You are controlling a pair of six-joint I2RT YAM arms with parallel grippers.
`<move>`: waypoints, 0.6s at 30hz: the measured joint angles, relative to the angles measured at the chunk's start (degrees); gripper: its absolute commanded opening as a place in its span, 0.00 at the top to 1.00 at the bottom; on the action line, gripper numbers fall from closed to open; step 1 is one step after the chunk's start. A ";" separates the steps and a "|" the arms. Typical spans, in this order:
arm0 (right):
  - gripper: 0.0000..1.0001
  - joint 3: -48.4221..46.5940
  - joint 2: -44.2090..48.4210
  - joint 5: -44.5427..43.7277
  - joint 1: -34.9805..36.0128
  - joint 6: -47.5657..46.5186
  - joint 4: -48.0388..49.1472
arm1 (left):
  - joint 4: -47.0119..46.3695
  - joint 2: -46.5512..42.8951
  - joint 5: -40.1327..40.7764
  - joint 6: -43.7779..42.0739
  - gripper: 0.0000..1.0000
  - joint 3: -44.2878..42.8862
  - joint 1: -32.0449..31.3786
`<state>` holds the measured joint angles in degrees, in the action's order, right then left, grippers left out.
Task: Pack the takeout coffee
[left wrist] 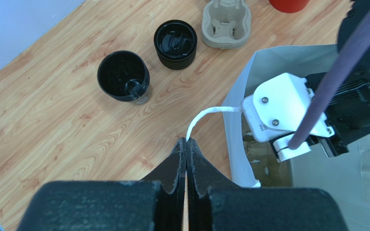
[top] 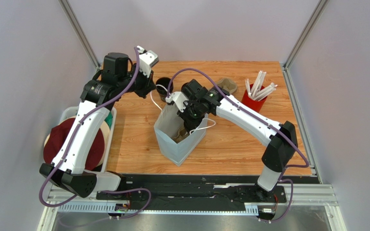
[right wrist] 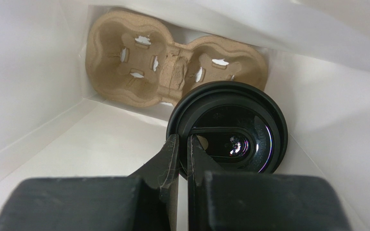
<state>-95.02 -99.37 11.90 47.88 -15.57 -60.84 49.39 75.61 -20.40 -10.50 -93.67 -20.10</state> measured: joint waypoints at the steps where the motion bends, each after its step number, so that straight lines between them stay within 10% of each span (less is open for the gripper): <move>1: 1.00 0.00 -0.42 0.13 0.00 -0.11 -0.09 | 0.00 0.00 -0.02 0.00 0.99 0.00 0.00; 18: 1.00 -0.13 -1.90 0.87 0.11 -0.98 -1.84 | -0.63 0.00 0.17 0.22 1.00 0.00 0.00</move>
<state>-95.15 -101.27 12.78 47.99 -16.56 -62.67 48.75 75.61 -20.23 -10.28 -93.67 -20.10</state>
